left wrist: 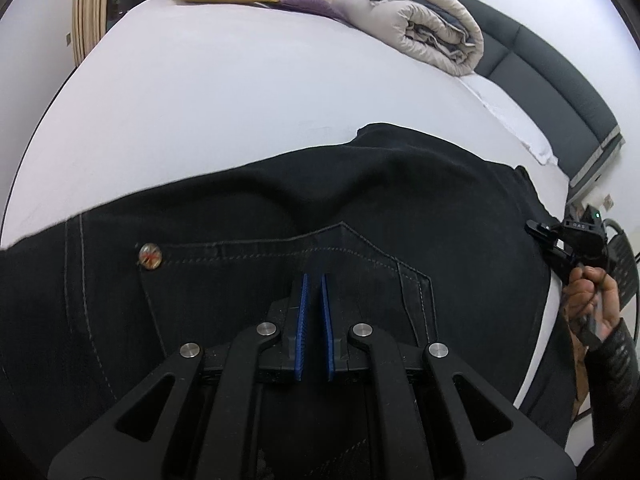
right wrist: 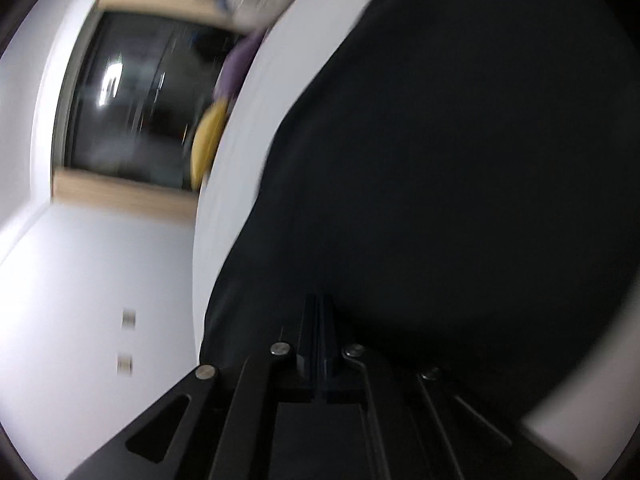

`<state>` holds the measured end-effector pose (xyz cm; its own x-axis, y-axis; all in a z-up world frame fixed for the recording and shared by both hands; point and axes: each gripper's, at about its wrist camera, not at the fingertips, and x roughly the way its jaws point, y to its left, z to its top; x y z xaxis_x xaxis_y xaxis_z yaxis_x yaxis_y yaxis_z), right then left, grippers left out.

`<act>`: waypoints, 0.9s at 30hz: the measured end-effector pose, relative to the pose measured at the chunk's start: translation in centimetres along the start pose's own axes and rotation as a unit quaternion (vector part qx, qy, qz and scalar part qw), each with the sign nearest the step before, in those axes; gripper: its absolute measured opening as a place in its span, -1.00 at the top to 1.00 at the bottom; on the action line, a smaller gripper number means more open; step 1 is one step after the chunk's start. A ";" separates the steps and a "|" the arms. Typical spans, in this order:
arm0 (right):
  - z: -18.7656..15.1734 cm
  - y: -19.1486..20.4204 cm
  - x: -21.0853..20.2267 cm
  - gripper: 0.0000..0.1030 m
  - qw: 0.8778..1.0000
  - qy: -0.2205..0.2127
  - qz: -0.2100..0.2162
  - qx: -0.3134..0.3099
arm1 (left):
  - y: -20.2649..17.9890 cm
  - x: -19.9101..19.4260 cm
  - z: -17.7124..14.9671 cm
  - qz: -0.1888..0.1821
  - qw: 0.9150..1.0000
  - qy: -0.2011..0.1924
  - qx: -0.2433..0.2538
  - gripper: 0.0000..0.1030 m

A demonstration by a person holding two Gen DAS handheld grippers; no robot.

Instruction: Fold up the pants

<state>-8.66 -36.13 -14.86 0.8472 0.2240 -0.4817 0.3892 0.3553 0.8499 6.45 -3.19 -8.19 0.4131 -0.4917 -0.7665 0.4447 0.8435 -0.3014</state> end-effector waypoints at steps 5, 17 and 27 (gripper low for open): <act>4.5 -5.7 -8.2 1.00 0.985 -0.133 -0.088 0.067 | 0.2 -1.0 -1.5 0.003 1.000 -0.009 -0.002 0.87; 4.2 -3.5 -12.9 0.09 0.983 -0.160 -0.032 0.085 | 1.1 -1.0 -1.9 -0.017 1.000 -0.009 -0.016 0.87; 4.6 -6.3 -8.9 0.34 0.982 -0.126 -0.048 0.131 | 1.1 -1.0 -1.9 -0.012 1.000 -0.006 -0.012 0.87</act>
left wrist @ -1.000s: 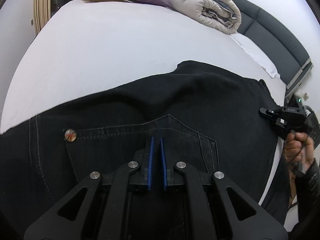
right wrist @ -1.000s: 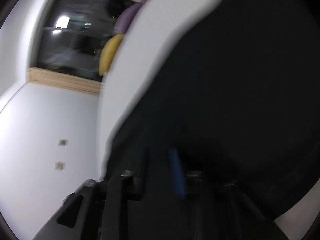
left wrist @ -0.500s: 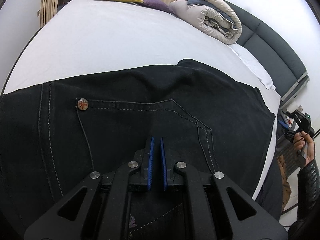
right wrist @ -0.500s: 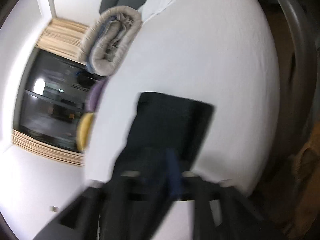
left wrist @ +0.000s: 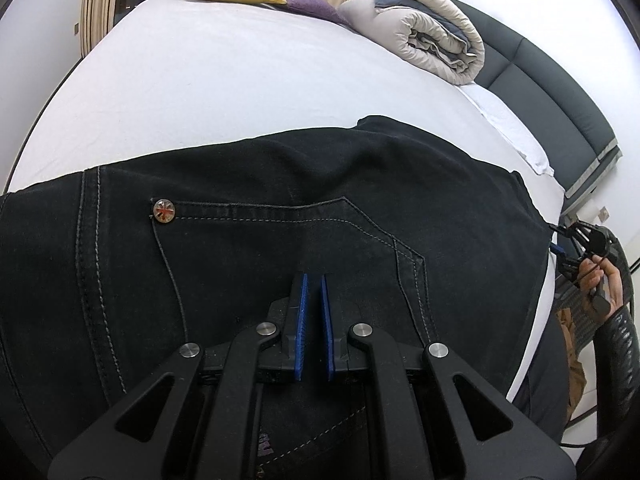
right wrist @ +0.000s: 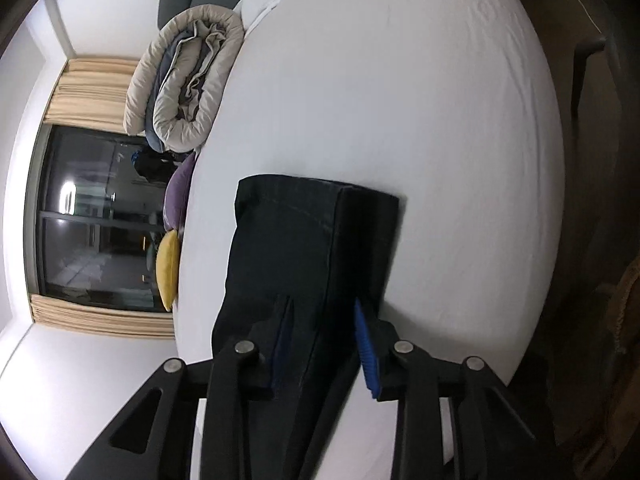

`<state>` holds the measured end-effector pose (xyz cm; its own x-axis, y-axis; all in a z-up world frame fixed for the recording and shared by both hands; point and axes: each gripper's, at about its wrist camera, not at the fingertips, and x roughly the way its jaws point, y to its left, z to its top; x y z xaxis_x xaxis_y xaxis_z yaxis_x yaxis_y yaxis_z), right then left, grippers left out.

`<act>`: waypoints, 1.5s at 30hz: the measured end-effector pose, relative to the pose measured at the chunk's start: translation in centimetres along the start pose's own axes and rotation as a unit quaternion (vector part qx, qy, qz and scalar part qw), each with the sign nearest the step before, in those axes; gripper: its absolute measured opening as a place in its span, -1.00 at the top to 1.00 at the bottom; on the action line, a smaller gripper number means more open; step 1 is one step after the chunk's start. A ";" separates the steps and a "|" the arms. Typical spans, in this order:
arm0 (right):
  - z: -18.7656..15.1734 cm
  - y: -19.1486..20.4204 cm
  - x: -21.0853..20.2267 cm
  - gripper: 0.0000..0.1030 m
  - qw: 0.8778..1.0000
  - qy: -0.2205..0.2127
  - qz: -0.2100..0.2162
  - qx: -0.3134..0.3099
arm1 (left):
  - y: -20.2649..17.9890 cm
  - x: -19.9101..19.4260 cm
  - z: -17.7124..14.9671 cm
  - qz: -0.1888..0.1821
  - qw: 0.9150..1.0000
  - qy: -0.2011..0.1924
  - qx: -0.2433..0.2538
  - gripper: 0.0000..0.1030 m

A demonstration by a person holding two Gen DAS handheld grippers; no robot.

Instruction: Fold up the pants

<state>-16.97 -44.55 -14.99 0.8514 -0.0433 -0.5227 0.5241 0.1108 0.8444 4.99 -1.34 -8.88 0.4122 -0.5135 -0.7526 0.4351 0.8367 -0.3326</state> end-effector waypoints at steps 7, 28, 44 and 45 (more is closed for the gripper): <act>1.7 0.2 2.2 0.92 1.000 0.004 0.012 0.010 | -0.2 0.1 0.1 0.000 1.000 0.003 -0.001 0.87; -0.3 3.7 -1.6 0.20 0.985 -0.044 -0.111 -0.122 | -1.1 -1.7 0.9 0.011 1.000 0.005 0.006 0.86; -25.0 20.7 20.8 0.63 0.877 0.403 0.061 -0.256 | -3.7 4.3 7.8 -0.001 0.993 0.037 0.108 0.86; -24.9 20.9 22.1 0.63 0.876 0.402 0.073 -0.254 | -2.8 4.7 7.9 -0.013 0.994 0.042 0.098 0.86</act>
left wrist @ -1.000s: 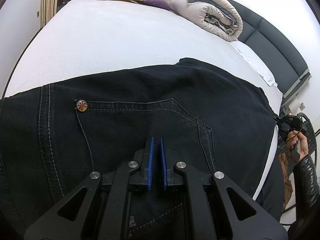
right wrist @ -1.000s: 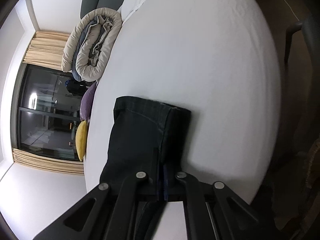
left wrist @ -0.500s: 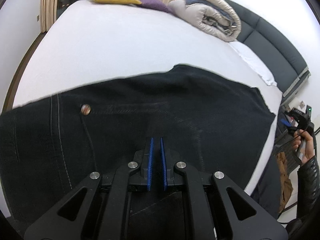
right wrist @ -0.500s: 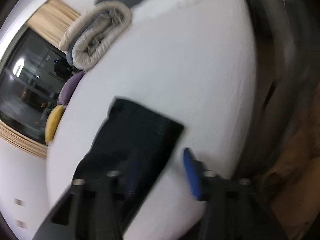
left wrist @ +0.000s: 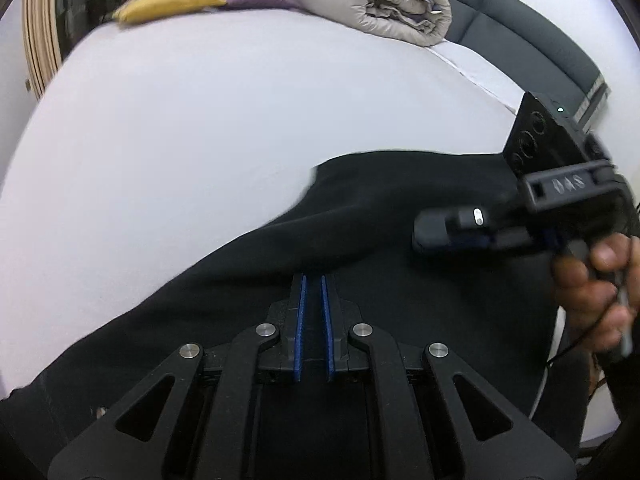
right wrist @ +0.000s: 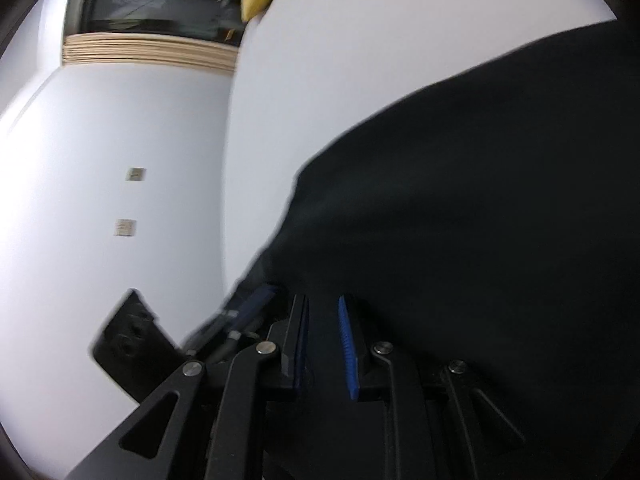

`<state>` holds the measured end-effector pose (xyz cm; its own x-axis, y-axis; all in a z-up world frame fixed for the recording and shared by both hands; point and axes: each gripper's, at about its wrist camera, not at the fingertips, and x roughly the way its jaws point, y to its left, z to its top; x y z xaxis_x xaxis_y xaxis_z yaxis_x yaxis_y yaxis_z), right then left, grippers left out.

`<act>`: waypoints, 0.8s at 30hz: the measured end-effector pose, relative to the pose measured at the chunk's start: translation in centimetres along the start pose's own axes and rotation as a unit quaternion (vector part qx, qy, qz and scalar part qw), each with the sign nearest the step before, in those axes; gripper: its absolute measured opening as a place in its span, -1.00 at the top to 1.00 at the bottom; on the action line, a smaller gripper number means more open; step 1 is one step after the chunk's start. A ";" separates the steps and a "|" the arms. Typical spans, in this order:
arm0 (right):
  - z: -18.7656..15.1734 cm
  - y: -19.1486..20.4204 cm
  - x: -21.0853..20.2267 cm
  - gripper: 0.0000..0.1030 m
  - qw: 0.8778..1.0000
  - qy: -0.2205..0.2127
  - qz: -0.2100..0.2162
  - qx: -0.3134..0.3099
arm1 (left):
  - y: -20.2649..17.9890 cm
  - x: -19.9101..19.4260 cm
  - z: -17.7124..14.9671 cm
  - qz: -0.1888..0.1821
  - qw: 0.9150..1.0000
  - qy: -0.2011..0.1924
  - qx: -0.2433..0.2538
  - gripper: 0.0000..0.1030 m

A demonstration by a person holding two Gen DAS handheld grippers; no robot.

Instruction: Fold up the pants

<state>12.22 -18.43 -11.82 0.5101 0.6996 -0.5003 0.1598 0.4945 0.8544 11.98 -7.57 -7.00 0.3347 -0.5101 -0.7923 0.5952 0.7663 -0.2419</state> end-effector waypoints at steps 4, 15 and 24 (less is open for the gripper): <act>3.2 -4.7 -0.4 1.00 0.996 -0.045 0.055 0.045 | 4.7 0.7 -0.9 -0.120 0.988 -0.019 -0.091 0.86; 2.1 -15.2 -18.2 1.00 0.922 -0.349 -0.026 0.164 | 6.2 -4.0 -1.9 -0.035 0.994 -0.049 -0.091 0.86; -2.4 -10.0 -21.8 0.65 0.935 -0.336 0.006 0.108 | 10.6 -11.9 -9.4 0.027 0.977 -0.092 -0.192 0.86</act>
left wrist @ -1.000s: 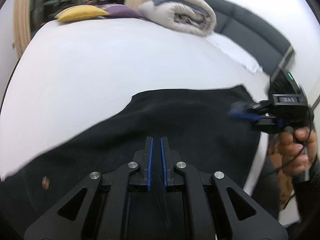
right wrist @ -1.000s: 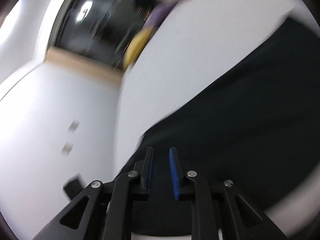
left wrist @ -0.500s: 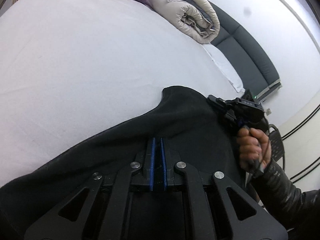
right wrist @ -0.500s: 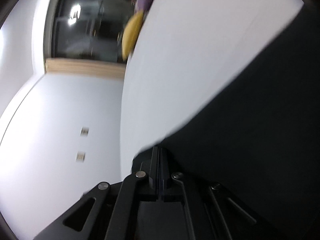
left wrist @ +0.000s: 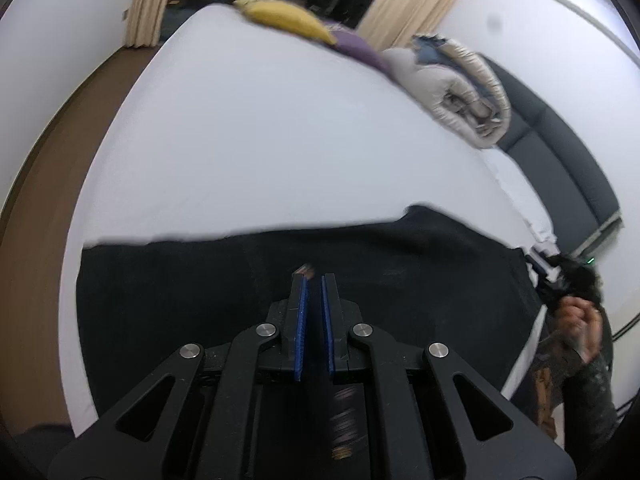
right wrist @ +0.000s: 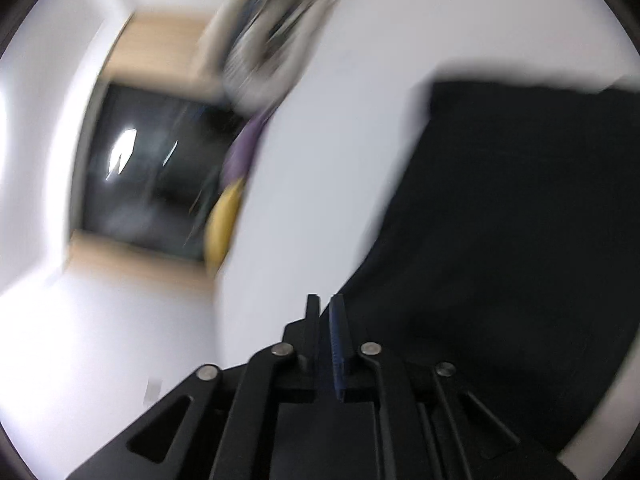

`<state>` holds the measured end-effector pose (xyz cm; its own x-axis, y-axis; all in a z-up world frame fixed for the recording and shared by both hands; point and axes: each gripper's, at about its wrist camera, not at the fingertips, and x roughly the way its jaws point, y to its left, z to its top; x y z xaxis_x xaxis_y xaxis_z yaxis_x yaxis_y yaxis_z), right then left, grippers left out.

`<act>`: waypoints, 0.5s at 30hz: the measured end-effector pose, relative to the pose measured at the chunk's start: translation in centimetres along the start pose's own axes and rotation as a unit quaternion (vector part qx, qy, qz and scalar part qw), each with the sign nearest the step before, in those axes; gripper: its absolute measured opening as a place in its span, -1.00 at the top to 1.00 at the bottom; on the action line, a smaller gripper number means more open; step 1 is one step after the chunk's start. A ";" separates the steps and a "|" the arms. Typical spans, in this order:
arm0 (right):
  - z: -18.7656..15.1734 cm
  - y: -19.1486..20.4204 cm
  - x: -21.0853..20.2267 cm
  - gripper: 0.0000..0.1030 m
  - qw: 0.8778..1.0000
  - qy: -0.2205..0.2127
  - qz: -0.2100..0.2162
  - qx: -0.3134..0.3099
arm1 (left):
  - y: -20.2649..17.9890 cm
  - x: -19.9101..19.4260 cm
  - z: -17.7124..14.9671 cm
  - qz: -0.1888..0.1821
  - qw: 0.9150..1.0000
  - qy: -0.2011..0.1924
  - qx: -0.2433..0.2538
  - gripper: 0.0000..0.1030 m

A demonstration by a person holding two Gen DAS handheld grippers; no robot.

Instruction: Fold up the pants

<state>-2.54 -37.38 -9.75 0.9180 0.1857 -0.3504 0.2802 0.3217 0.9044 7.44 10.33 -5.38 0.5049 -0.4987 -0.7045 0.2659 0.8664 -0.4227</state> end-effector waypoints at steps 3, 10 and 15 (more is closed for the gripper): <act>-5.1 3.0 4.6 0.37 0.991 0.115 0.037 -0.056 | 1.0 1.0 -1.3 -0.014 1.000 -0.001 -0.016 0.86; -3.1 -2.9 5.7 0.81 0.993 0.120 0.001 -0.008 | 0.8 2.5 -0.8 -0.031 0.999 0.012 -0.001 0.86; 4.0 -9.5 -1.7 1.00 0.998 -0.012 -0.041 0.041 | 0.3 2.9 -1.0 -0.028 1.000 0.006 0.004 0.86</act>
<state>-5.63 -44.49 -16.78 0.8970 0.1395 -0.4195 0.3761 0.2577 0.8900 8.19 9.10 -8.15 0.4789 -0.5459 -0.6874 0.2991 0.8377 -0.4569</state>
